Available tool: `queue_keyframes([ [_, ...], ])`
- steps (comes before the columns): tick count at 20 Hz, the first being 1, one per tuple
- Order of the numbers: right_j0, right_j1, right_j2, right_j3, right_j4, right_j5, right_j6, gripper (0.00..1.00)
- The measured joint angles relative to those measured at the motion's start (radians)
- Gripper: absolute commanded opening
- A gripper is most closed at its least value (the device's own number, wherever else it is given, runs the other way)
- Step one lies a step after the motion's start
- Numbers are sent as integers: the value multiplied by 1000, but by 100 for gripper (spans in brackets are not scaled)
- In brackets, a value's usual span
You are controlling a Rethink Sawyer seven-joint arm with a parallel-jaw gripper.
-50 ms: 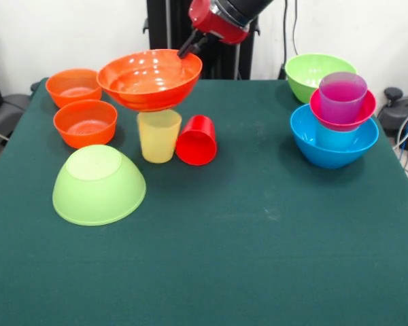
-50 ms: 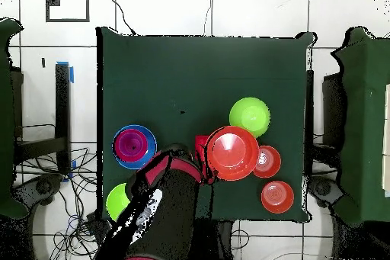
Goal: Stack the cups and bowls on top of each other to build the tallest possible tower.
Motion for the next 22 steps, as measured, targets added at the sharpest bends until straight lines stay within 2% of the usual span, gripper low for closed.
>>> queue_keyframes([
  [20,-8,-4,-4,-2,0,0,0,0],
  [21,-9,-6,-4,-2,0,0,0,100],
  [22,-9,-6,-4,-2,0,0,0,100],
])
